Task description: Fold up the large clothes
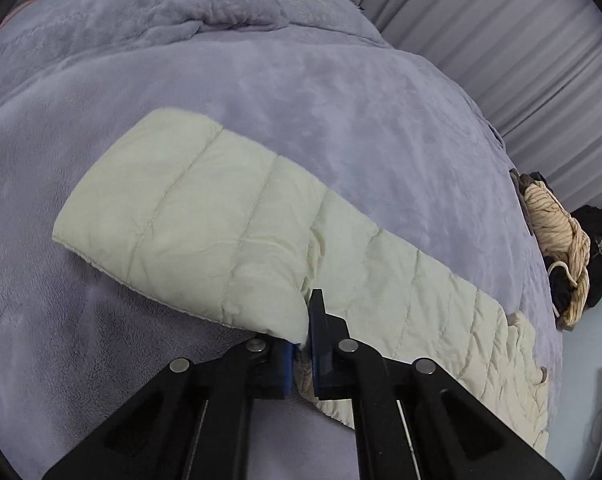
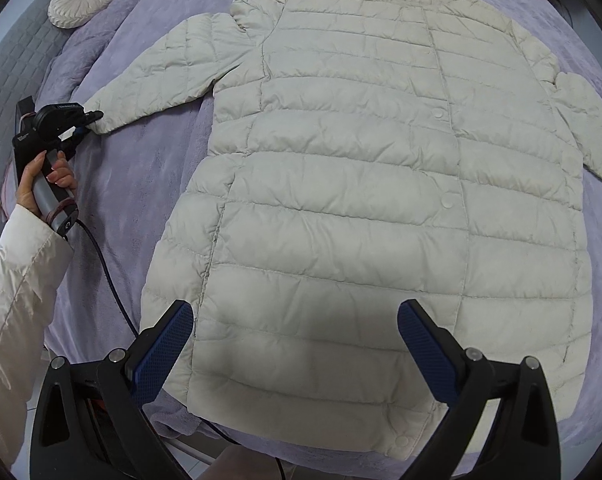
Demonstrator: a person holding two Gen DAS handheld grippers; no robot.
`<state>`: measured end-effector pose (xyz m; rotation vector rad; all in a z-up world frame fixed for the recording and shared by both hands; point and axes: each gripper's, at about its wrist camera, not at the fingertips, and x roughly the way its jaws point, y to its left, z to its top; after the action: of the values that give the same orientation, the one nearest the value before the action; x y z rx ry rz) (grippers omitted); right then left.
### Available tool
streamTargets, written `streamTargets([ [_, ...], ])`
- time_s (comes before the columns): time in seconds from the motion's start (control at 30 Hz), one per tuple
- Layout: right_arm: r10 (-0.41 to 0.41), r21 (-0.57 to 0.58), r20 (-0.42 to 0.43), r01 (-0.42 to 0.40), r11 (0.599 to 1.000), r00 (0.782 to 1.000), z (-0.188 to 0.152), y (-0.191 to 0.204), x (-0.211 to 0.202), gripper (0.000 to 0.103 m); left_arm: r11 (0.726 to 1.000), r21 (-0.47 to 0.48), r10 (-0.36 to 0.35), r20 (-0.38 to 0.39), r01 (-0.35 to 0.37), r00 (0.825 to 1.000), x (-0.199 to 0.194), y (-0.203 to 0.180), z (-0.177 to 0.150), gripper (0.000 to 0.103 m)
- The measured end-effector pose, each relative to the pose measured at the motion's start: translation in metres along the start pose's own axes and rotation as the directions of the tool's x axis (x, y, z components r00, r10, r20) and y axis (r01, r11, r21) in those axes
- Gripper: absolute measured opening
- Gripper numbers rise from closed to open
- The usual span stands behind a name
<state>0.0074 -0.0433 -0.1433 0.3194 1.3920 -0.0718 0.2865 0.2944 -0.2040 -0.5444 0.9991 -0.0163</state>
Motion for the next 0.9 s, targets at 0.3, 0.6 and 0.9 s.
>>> streamTargets([
  [0.3, 0.016, 0.056, 0.078, -0.02, 0.998, 0.997, 0.001, -0.015, -0.013, 0.099, 0.926, 0.316, -0.243, 0.083, 0.206, 0.966, -0.071, -0.116, -0.009, 0.006],
  [0.6, -0.036, 0.184, 0.168, 0.004, 0.983, 0.985, 0.0, -0.087, -0.047, 0.099, 0.748, 0.574, -0.348, -0.087, 0.333, 0.933, -0.066, -0.284, -0.1, 0.005],
  [0.9, -0.081, 0.295, 0.183, 0.024, 0.955, 0.98, -0.001, -0.182, -0.057, 0.099, 0.544, 0.814, -0.06, -0.204, 0.204, 0.977, 0.003, -0.369, -0.255, 0.006],
])
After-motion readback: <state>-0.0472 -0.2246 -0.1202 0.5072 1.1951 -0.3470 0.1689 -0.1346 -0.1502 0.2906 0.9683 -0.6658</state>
